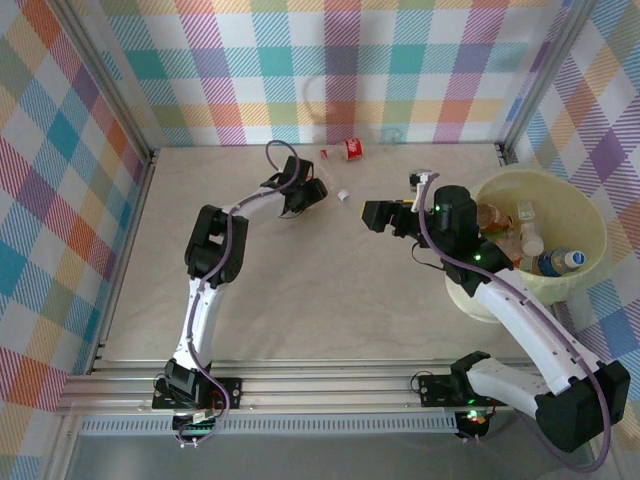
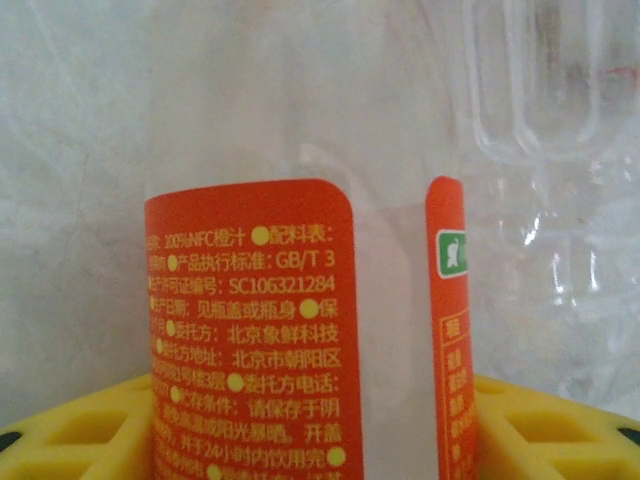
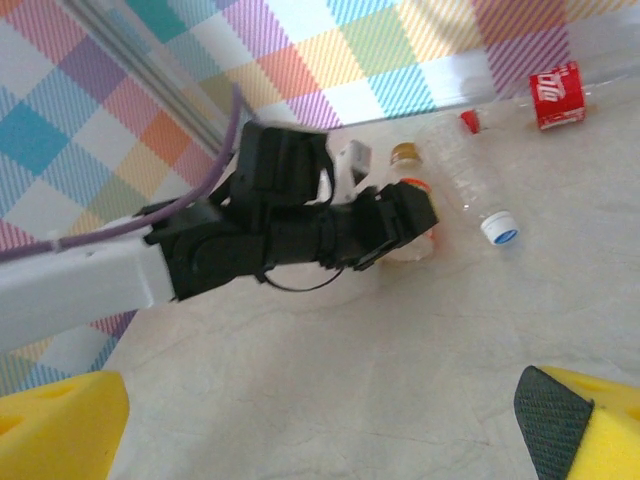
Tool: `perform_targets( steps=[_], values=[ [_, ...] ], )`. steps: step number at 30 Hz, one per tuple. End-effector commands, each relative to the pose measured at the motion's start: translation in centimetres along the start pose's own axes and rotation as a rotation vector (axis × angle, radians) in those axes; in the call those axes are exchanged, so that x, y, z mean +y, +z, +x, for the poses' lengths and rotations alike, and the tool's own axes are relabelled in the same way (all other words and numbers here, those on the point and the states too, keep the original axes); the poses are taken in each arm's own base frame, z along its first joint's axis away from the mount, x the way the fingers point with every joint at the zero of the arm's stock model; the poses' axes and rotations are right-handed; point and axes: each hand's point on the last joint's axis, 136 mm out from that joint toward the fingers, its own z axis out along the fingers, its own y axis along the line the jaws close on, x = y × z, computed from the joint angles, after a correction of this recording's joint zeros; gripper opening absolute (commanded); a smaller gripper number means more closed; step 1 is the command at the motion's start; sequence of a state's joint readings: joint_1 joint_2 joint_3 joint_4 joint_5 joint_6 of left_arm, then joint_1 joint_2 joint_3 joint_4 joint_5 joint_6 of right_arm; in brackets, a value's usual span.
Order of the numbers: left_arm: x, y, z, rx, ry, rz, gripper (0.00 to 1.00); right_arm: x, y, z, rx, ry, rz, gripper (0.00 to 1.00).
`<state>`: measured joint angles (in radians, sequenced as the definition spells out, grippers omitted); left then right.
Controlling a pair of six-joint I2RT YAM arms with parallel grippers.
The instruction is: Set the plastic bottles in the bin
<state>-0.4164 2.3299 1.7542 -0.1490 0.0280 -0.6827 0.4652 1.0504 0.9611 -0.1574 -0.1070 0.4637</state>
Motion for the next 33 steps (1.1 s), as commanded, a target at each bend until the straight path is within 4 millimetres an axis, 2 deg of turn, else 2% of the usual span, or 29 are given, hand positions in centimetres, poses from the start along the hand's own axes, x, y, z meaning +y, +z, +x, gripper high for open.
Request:
perform_targets(
  steps=[1, 6, 9, 12, 19, 27, 30, 33],
  values=[
    [0.1, -2.5, 1.0, 0.024, 0.014, 0.048, 0.57, -0.6, -0.3, -0.8, -0.065, 0.062, 0.038, 1.00],
    [0.1, -6.4, 1.9, -0.022, 0.023, 0.132, 0.56, -0.5, 0.3, -1.1, -0.036, 0.046, 0.048, 1.00],
    [0.5, -8.9, 2.8, -0.040, 0.027, 0.170, 0.52, 1.3, 0.5, -1.0, -0.051, 0.002, -0.074, 1.00],
    [-0.2, -11.8, 3.6, -0.051, 0.048, 0.242, 0.50, 2.4, 0.7, -0.9, -0.063, -0.018, -0.151, 1.00],
    [-3.0, -19.1, 5.0, -0.097, 0.143, 0.389, 0.50, 3.4, 1.7, -0.2, 0.001, -0.005, -0.210, 1.00],
    [-6.6, -25.5, 6.3, -0.124, 0.203, 0.566, 0.50, 3.2, 3.2, -0.2, 0.025, 0.029, -0.209, 1.00],
    [-8.5, -27.7, 7.1, -0.117, 0.230, 0.661, 0.50, 3.9, 3.8, -0.4, 0.053, 0.080, -0.244, 1.00],
    [-10.4, -29.7, 7.9, -0.101, 0.261, 0.758, 0.50, 6.0, 4.1, -0.8, 0.099, 0.115, -0.350, 1.00]
  ],
)
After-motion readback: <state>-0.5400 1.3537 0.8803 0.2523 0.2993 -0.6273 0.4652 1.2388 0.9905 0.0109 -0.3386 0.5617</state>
